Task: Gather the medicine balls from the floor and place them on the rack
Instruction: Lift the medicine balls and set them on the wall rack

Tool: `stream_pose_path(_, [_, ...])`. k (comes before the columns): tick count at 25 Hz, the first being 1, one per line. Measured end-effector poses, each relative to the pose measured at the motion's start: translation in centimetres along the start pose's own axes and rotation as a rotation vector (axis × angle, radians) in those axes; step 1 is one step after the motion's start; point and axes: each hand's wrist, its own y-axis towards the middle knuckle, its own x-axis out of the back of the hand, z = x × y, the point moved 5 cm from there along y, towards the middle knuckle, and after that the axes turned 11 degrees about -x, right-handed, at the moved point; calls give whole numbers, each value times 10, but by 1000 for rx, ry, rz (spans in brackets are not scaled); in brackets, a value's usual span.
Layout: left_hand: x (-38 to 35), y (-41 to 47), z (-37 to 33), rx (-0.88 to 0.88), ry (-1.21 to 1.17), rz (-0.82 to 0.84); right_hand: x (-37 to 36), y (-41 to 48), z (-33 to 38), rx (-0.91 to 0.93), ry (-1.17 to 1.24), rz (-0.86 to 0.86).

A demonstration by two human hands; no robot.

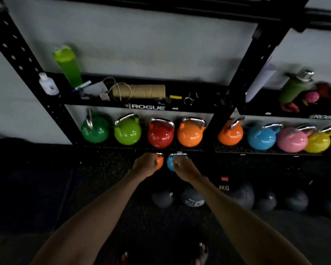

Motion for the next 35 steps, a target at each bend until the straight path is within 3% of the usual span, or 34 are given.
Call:
stream_pose_path(4, [-82, -7, -5, 127, -60, 185, -27, 3, -87, -69, -39, 142])
stream_pose_path(10, [-198, 3, 25, 261, -136, 275, -101, 47, -183, -119, -90, 258])
stream_pose_path(18, [-419, 72, 185, 400, -370, 219, -306, 194, -322, -212, -6, 317])
stream_pose_path(21, [-486, 100, 244, 532, -517, 128, -388, 244, -381, -331, 144, 354])
stream_pose_path(26, [-562, 151, 317, 686, -840, 15, -479, 304, -436, -676, 760, 396])
stream_pose_path(31, [-603, 186, 342, 632, -1116, -38, -519, 350, -456, -678, 1155, 394])
stream_pose_path(35, [-606, 181, 341, 635, -1130, -86, -523, 350, -451, -682, 1245, 373])
